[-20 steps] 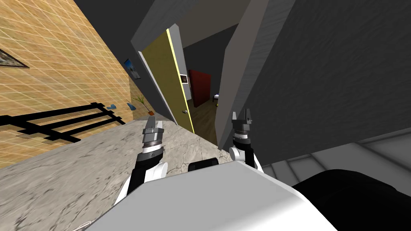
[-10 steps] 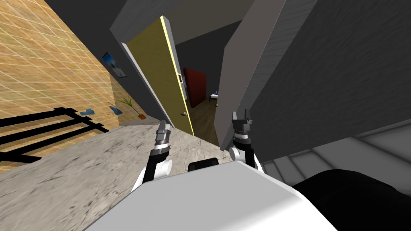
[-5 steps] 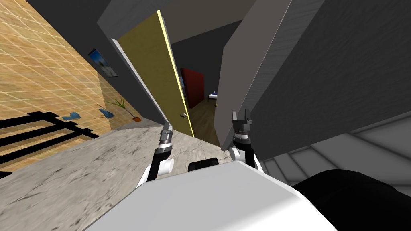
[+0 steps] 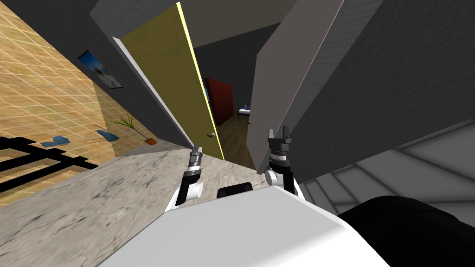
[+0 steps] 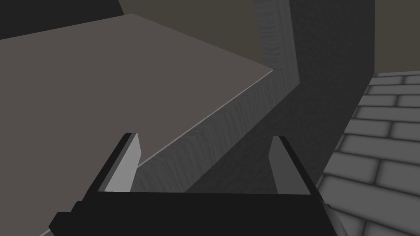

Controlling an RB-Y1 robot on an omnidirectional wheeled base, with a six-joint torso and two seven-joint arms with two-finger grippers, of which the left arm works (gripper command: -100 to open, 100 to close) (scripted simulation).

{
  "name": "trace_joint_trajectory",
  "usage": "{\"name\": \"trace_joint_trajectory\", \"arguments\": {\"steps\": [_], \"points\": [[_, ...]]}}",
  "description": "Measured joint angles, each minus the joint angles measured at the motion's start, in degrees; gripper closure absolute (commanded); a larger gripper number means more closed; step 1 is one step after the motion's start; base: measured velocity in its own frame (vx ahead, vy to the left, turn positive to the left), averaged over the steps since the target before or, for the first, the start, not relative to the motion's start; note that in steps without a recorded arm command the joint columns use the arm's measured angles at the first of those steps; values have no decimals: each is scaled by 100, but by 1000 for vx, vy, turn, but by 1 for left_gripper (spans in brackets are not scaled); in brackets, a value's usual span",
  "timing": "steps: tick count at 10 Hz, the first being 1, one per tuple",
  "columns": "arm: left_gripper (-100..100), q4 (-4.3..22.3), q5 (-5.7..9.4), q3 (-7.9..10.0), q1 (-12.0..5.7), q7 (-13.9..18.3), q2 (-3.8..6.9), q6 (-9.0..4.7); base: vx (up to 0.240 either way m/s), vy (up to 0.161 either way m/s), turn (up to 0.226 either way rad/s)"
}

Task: Push the door open

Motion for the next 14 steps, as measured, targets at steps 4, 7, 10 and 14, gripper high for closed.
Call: {"name": "trace_joint_trajectory", "arguments": {"steps": [4, 7, 10, 14], "points": [[-100, 667, 70, 14, -269, 42, 13, -147, 67, 111, -100], [-100, 1079, 110, 32, -442, 65, 17, -236, 45, 86, -114], [-100, 1548, 161, 36, -623, 94, 9, -353, 56, 108, -94], [-100, 2163, 217, 57, -886, 121, -17, -491, 48, 102, -119]]}}
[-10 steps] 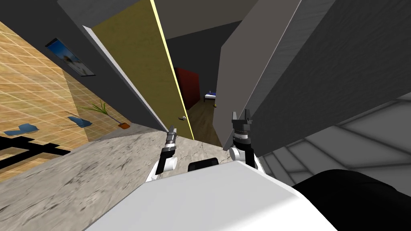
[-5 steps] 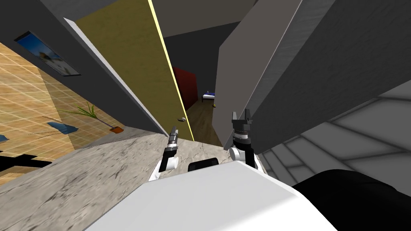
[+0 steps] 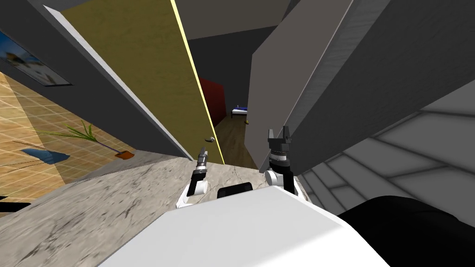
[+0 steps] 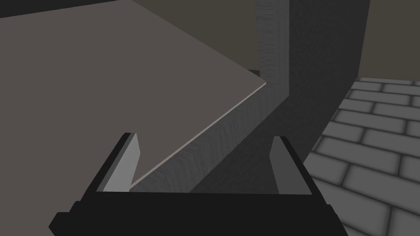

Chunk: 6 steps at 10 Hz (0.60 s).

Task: Push the door open

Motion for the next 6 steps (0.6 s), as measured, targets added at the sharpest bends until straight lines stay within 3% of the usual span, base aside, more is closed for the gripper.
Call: {"name": "trace_joint_trajectory", "arguments": {"steps": [2, 6], "points": [[-100, 321, 34, -3, -87, 22, -12, -78, 48, 132, -111], [-100, 820, 94, 13, -286, 74, -23, -177, 33, 86, -76]]}}
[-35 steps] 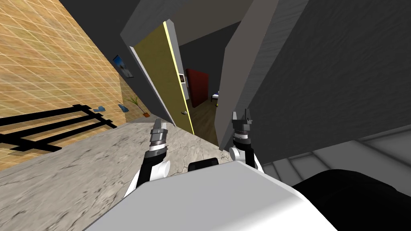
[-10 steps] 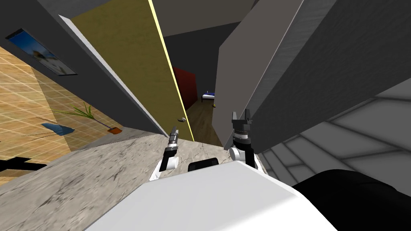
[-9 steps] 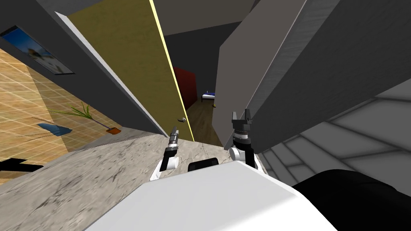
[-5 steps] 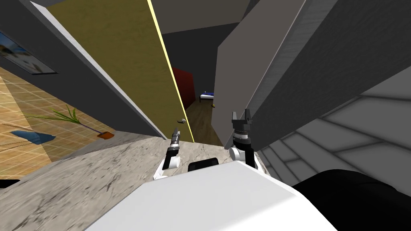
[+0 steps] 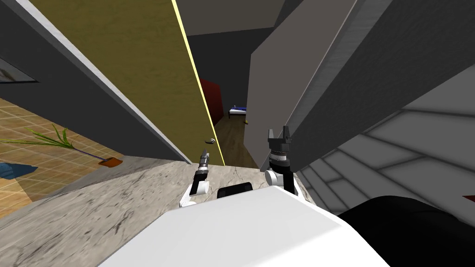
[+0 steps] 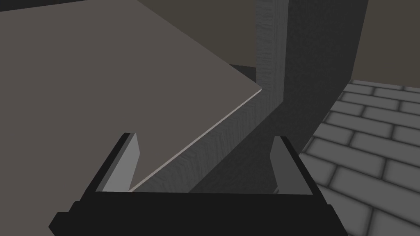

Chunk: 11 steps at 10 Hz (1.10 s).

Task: Push the door open

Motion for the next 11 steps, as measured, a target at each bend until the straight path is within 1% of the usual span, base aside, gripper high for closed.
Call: {"name": "trace_joint_trajectory", "arguments": {"steps": [2, 4, 5, 6, 7, 8, 9, 11], "points": [[-100, 204, 19, 4, -77, 12, -17, -45, 34, 91, -102], [-100, 518, 52, 15, -219, 29, -45, -114, 44, 121, -114], [-100, 664, 66, 15, -272, 34, -68, -148, 39, 104, -38], [-100, 752, 74, 16, -298, 38, -75, -174, 17, 79, -72], [-100, 957, 88, 27, -379, 43, -87, -241, 23, 96, -109], [-100, 1086, 102, 29, -430, 49, -106, -271, 37, 109, -114], [-100, 1182, 115, 24, -457, 61, -121, -279, 23, 121, -125], [-100, 1380, 137, 25, -524, 81, -144, -323, 12, 82, -35]]}}
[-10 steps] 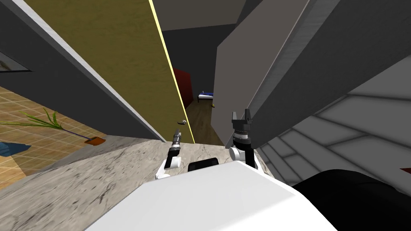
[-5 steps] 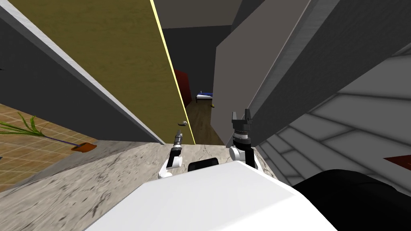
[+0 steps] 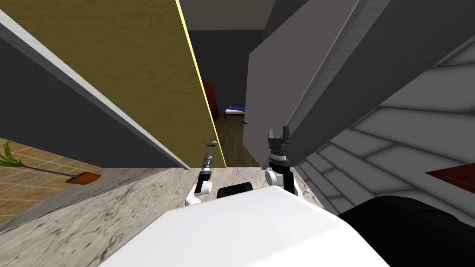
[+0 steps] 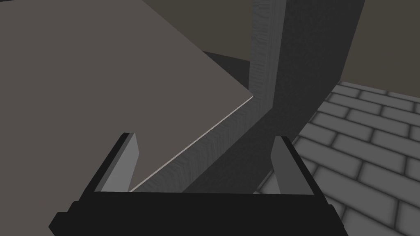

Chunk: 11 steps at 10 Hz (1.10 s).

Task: Push the door open

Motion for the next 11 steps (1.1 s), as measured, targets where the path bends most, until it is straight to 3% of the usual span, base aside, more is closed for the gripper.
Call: {"name": "trace_joint_trajectory", "arguments": {"steps": [7, 11], "points": [[-100, 978, 100, 35, -414, 61, -131, -220, 21, 117, -97], [-100, 1342, 139, 34, -534, 81, -228, -304, 8, 102, -69]]}}
